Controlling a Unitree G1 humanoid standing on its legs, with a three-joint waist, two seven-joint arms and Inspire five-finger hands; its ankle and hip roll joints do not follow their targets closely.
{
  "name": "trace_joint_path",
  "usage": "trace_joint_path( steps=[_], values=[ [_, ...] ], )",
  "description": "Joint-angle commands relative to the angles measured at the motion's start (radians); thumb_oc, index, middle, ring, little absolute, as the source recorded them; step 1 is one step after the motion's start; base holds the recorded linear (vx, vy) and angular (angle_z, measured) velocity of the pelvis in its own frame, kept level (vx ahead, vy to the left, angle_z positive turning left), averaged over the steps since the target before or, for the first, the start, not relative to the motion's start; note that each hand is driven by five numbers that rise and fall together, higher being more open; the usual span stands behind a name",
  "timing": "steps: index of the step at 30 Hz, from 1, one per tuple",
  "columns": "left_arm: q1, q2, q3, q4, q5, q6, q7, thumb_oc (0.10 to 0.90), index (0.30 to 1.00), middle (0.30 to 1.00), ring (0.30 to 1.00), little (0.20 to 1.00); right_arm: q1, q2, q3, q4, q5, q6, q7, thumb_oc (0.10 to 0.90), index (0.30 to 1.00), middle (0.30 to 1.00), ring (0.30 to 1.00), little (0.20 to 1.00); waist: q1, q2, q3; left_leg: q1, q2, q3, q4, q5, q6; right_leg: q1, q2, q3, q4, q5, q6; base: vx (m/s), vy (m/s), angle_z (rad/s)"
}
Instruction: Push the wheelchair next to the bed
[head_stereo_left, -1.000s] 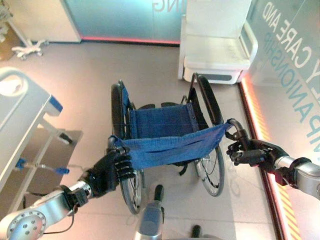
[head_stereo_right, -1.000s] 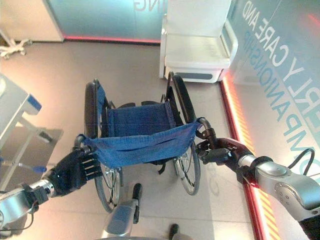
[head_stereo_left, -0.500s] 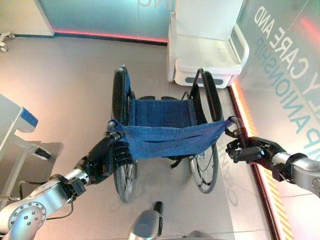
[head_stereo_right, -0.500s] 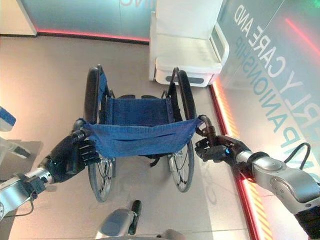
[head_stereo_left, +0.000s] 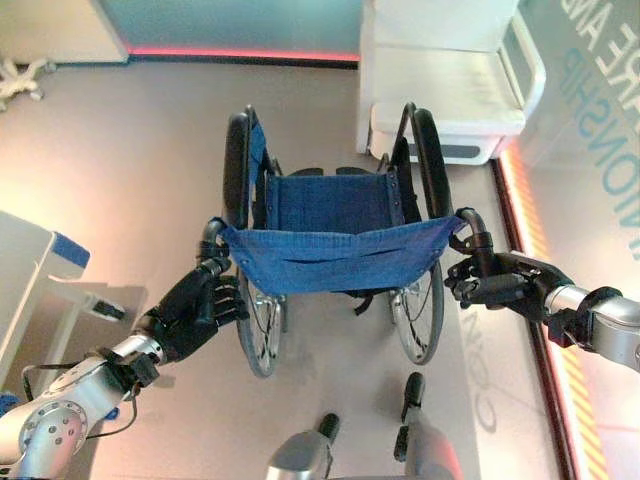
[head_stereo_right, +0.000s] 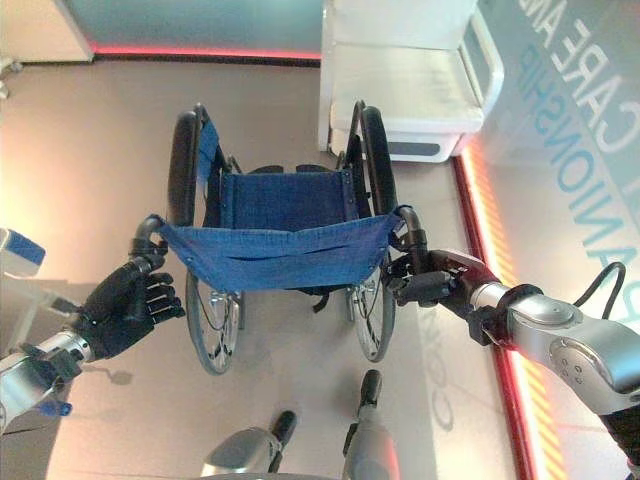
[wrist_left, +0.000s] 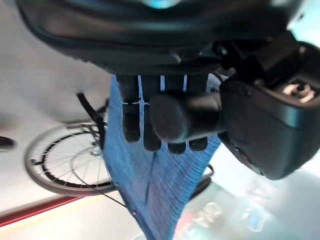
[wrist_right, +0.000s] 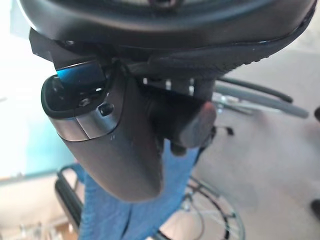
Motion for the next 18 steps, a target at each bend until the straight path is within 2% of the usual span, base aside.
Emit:
trace_joint_path(
  steps=[1, 3, 4, 6, 7, 8, 9, 10, 12, 13, 16, 17, 18],
  values=[
    [0.198, 0.06, -0.013, -0.182, 0.04, 0.002, -0.11, 0.4, 0.3, 0.3, 0.3, 0.3, -0.279, -0.155, -0.114, 0.089, 0.032, -0.056, -0.045, 0.4, 0.3, 0.3, 0.3, 0.3, 0.108, -0.037, -0.118, 0.063, 0.129, 0.081, 0.06, 0.03, -0.073, -0.105, 0.032, -0.025, 0.144, 0.035, 0.046, 0.41, -0.19, 0.61],
    [0.219, 0.035, -0.023, -0.209, 0.042, -0.003, -0.126, 0.4, 0.3, 0.3, 0.3, 0.3, -0.342, -0.192, -0.066, 0.105, 0.048, -0.047, -0.014, 0.4, 0.3, 0.3, 0.3, 0.3, 0.105, -0.038, -0.137, 0.053, 0.159, 0.09, 0.135, 0.135, -0.101, -0.086, 0.08, -0.061, 0.158, -0.005, -0.004, 0.41, -0.241, 0.34],
    [0.22, 0.029, -0.029, -0.217, 0.039, -0.004, -0.131, 0.4, 0.3, 0.3, 0.3, 0.3, -0.357, -0.198, -0.052, 0.107, 0.044, -0.048, -0.007, 0.4, 0.3, 0.3, 0.3, 0.3, 0.106, -0.041, -0.138, 0.04, 0.161, 0.098, 0.184, 0.165, -0.105, -0.077, 0.09, -0.07, 0.157, -0.016, -0.02, 0.34, -0.246, -0.01],
    [0.216, -0.003, -0.06, -0.234, 0.048, -0.012, -0.157, 0.4, 0.3, 0.3, 0.3, 0.3, -0.411, -0.205, 0.01, 0.107, 0.012, -0.058, 0.005, 0.4, 0.3, 0.3, 0.3, 0.3, 0.104, -0.041, -0.139, -0.037, 0.151, 0.121, 0.398, 0.253, -0.121, -0.039, 0.12, -0.102, 0.154, -0.057, -0.081, 0.32, -0.251, -0.15],
    [0.215, -0.012, -0.068, -0.237, 0.055, -0.015, -0.161, 0.4, 0.3, 0.3, 0.3, 0.3, -0.416, -0.204, 0.018, 0.109, 0.006, -0.062, 0.007, 0.4, 0.3, 0.3, 0.3, 0.3, 0.105, -0.042, -0.135, -0.063, 0.138, 0.124, 0.46, 0.27, -0.124, -0.029, 0.124, -0.106, 0.155, -0.068, -0.092, 0.25, -0.228, -0.08],
    [0.209, -0.027, -0.084, -0.239, 0.07, -0.02, -0.172, 0.4, 0.3, 0.3, 0.3, 0.3, -0.426, -0.199, 0.032, 0.111, -0.003, -0.068, 0.006, 0.4, 0.3, 0.3, 0.3, 0.3, 0.11, -0.043, -0.127, -0.125, 0.12, 0.127, 0.571, 0.285, -0.127, -0.013, 0.129, -0.114, 0.158, -0.082, -0.111, 0.26, -0.249, -0.05],
    [0.194, -0.045, -0.102, -0.236, 0.093, -0.021, -0.179, 0.4, 0.3, 0.3, 0.3, 0.3, -0.448, -0.181, 0.053, 0.109, -0.009, -0.066, -0.004, 0.4, 0.3, 0.3, 0.3, 0.3, 0.125, -0.047, -0.105, -0.223, 0.093, 0.134, 0.681, 0.273, -0.116, 0.014, 0.137, -0.122, 0.162, -0.094, -0.129, 0.26, -0.233, -0.06],
    [0.191, -0.05, -0.104, -0.235, 0.1, -0.02, -0.177, 0.4, 0.3, 0.3, 0.3, 0.3, -0.455, -0.176, 0.059, 0.108, -0.012, -0.065, -0.006, 0.4, 0.3, 0.3, 0.3, 0.3, 0.131, -0.046, -0.099, -0.243, 0.084, 0.135, 0.683, 0.259, -0.111, 0.021, 0.141, -0.125, 0.163, -0.096, -0.13, 0.28, -0.194, -0.05],
    [0.187, -0.061, -0.104, -0.229, 0.119, -0.025, -0.152, 0.4, 0.3, 0.3, 0.3, 0.3, -0.495, -0.156, 0.096, 0.099, -0.022, -0.063, -0.01, 0.4, 0.3, 0.3, 0.3, 0.3, 0.153, -0.039, -0.083, -0.252, 0.062, 0.154, 0.611, 0.224, -0.096, 0.047, 0.156, -0.133, 0.168, -0.106, -0.124, 0.28, -0.085, 0.09],
    [0.187, -0.063, -0.099, -0.223, 0.12, -0.027, -0.14, 0.4, 0.3, 0.3, 0.3, 0.3, -0.531, -0.147, 0.127, 0.096, -0.02, -0.06, -0.014, 0.4, 0.3, 0.3, 0.3, 0.3, 0.161, -0.038, -0.083, -0.234, 0.067, 0.169, 0.53, 0.225, -0.095, 0.062, 0.165, -0.137, 0.164, -0.111, -0.119, 0.35, -0.057, 0.14],
    [0.182, -0.048, -0.085, -0.204, 0.114, -0.042, -0.131, 0.4, 0.3, 0.3, 0.3, 0.3, -0.663, -0.122, 0.228, 0.118, -0.015, -0.052, -0.025, 0.4, 0.3, 0.3, 0.3, 0.3, 0.184, -0.025, -0.093, -0.201, 0.095, 0.206, 0.204, 0.254, -0.099, 0.106, 0.212, -0.136, 0.145, -0.138, -0.111, 0.33, -0.02, -0.06],
    [0.183, -0.051, -0.084, -0.204, 0.114, -0.042, -0.131, 0.4, 0.3, 0.3, 0.3, 0.3, -0.674, -0.121, 0.239, 0.121, -0.015, -0.053, -0.024, 0.4, 0.3, 0.3, 0.3, 0.3, 0.184, -0.025, -0.09, -0.194, 0.093, 0.209, 0.197, 0.256, -0.099, 0.11, 0.209, -0.134, 0.145, -0.138, -0.11, 0.38, -0.01, -0.42],
    [0.171, -0.052, -0.099, -0.19, 0.135, -0.051, -0.133, 0.4, 0.3, 0.3, 0.3, 0.3, -0.739, -0.074, 0.299, 0.181, -0.059, -0.068, -0.005, 0.4, 0.3, 0.3, 0.3, 0.3, 0.213, -0.013, -0.093, -0.205, 0.1, 0.245, 0.029, 0.294, -0.113, 0.152, 0.244, -0.143, 0.127, -0.163, -0.113, 0.49, -0.006, -0.65]
  ],
)
